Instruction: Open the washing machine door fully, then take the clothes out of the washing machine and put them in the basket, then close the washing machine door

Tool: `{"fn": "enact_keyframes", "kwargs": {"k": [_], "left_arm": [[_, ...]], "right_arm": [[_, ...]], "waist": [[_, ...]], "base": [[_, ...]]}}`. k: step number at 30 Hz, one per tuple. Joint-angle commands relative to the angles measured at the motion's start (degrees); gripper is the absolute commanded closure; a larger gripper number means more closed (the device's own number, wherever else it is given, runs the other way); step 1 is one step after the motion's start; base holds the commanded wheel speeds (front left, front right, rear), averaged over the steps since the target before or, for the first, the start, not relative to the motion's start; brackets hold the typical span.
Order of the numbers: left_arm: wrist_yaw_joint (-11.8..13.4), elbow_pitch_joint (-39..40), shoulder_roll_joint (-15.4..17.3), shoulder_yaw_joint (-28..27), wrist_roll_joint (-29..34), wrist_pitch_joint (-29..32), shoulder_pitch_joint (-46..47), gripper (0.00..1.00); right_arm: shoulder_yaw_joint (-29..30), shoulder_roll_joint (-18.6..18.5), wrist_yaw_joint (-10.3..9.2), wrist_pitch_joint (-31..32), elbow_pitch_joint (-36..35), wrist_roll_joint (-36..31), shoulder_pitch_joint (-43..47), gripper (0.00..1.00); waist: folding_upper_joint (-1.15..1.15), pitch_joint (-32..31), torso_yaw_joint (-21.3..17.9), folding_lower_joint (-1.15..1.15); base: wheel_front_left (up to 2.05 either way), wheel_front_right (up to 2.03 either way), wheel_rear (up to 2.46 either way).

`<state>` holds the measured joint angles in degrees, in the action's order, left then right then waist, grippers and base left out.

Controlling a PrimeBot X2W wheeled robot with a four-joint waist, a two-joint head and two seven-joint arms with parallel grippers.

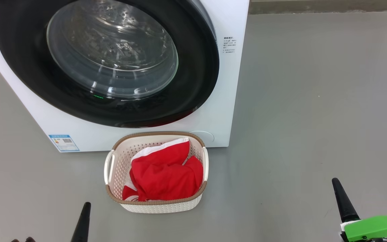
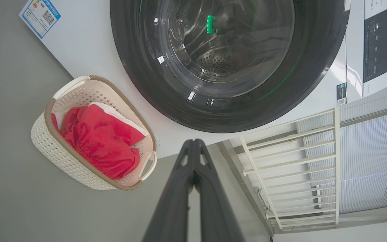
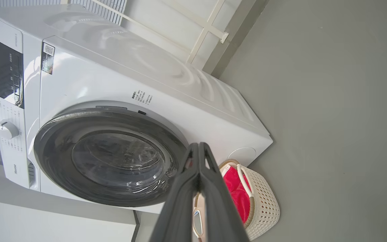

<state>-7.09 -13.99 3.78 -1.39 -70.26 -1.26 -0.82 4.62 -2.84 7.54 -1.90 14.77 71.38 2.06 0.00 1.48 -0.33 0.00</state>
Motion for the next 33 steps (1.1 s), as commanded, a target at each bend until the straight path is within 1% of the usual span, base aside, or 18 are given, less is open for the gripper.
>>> {"fn": "enact_keyframes", "kwargs": {"k": [1,33], "left_arm": [[-0.28,0.95,0.49,-1.71,-2.19,0.64,2.69,1.0],[-0.38,0.1,0.09,-3.59,-20.64,6.02,6.42,1.0]], "right_arm": [[-0.74,-0.98,-0.04,0.6,-1.31,2.08,-2.89,1.0],[-0.13,-1.4,-0.05,6.11,-0.92,20.12,-7.49,1.0]], "waist": [[0.0,-0.08,0.03,0.0],[0.0,-1.16,0.29,0.0]], "base": [[0.0,0.0,0.0],[0.0,0.0,0.0]]}}
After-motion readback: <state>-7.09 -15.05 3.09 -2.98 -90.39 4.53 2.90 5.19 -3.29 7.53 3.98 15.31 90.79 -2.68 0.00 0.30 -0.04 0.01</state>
